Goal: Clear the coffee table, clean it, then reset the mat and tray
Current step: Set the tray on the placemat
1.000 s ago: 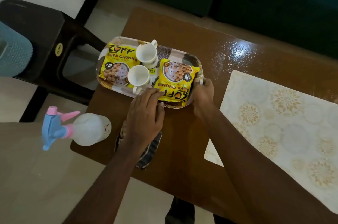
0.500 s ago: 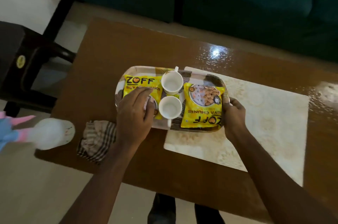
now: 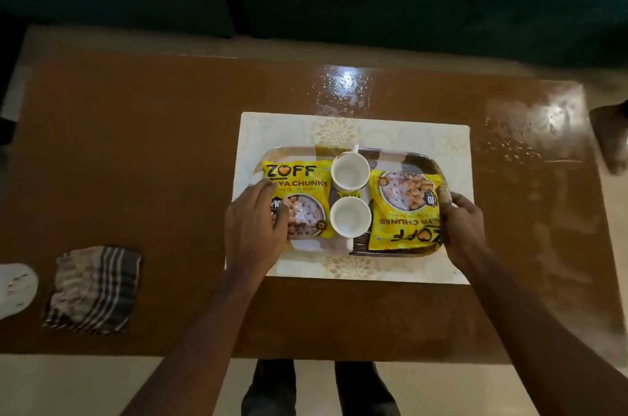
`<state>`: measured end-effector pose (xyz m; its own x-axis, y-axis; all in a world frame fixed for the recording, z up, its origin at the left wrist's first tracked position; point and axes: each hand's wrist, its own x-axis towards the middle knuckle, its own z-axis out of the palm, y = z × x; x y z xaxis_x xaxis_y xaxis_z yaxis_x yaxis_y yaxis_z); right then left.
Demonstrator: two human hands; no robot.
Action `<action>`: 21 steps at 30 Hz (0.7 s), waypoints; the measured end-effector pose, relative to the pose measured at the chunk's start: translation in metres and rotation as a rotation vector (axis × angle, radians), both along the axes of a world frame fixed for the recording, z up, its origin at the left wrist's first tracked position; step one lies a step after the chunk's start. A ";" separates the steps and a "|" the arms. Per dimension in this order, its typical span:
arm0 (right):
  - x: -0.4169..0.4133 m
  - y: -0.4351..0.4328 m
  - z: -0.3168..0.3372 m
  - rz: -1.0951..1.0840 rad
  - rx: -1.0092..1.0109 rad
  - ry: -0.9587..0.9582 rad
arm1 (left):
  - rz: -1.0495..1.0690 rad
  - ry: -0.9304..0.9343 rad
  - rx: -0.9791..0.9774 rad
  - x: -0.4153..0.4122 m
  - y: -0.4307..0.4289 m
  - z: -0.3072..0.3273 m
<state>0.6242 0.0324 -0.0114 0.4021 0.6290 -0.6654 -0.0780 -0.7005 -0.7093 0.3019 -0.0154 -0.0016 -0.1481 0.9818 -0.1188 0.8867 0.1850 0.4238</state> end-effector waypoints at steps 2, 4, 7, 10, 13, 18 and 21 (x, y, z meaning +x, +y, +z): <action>0.005 0.002 -0.002 0.004 0.007 0.008 | 0.013 0.006 -0.017 0.008 0.005 -0.005; 0.005 0.006 -0.004 0.014 0.020 -0.025 | 0.023 0.005 -0.031 0.014 0.009 -0.009; 0.002 0.008 -0.009 0.102 0.048 -0.269 | 0.014 0.024 -0.060 0.017 0.012 -0.013; -0.004 -0.001 -0.010 0.285 0.196 -0.646 | 0.022 0.010 -0.037 0.019 0.012 -0.017; -0.021 -0.014 -0.008 0.603 0.287 -0.789 | 0.024 0.015 -0.017 0.020 0.010 -0.019; -0.040 -0.022 -0.024 0.785 0.224 -0.918 | 0.024 0.009 0.001 0.019 0.014 -0.021; -0.039 -0.024 -0.027 0.795 0.222 -0.938 | 0.071 -0.052 0.032 0.018 0.013 -0.020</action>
<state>0.5847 0.0084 -0.0380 0.1211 0.9769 -0.1763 0.9111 -0.1799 -0.3709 0.3202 -0.0021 -0.0217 -0.2114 0.9726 -0.0969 0.8484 0.2318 0.4759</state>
